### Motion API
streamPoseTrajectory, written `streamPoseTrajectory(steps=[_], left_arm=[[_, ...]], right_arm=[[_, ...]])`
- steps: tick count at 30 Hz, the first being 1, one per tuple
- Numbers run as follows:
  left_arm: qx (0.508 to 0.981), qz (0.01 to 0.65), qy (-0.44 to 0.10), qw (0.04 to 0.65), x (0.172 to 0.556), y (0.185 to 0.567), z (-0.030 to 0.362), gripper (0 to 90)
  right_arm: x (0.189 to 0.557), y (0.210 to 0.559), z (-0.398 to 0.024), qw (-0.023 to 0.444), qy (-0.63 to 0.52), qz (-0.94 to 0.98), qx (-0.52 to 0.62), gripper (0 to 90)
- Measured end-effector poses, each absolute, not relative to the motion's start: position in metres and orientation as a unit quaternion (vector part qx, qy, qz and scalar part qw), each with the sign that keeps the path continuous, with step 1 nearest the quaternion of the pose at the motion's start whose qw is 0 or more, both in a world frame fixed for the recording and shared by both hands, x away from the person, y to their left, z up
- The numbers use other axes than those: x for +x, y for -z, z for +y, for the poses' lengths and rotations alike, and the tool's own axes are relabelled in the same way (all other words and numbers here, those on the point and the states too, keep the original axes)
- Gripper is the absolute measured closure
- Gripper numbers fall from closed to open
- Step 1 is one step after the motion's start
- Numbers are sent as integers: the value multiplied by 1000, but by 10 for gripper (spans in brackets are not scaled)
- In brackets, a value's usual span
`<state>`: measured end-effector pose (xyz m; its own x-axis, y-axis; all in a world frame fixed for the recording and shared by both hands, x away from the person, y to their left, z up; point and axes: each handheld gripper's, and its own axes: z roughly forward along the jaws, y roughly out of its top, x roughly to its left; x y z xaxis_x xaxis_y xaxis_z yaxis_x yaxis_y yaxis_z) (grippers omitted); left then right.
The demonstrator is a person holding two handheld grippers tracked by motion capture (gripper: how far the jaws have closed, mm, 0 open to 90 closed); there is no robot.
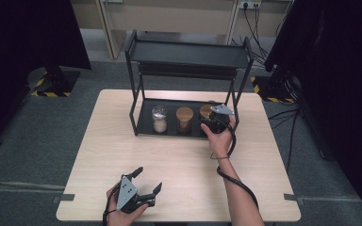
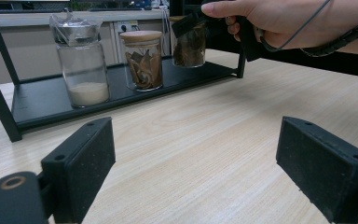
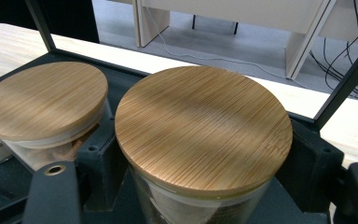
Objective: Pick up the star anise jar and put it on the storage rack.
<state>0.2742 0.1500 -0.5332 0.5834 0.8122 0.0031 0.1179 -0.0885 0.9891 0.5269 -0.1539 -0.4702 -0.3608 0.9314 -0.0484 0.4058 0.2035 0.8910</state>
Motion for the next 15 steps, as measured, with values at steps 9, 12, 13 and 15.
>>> streamPoseTrajectory(steps=[9,12,13,15], left_arm=[[674,345,-298,581,274,533,150,112],[674,345,-298,581,274,533,150,112],[674,345,-298,581,274,533,150,112],[674,345,-298,581,274,533,150,111]], right_arm=[[529,475,-151,312,-415,712,472,259],[529,476,-151,312,-414,713,473,260],[529,477,-151,312,-413,713,473,260],[530,478,-151,311,-411,714,474,260]])
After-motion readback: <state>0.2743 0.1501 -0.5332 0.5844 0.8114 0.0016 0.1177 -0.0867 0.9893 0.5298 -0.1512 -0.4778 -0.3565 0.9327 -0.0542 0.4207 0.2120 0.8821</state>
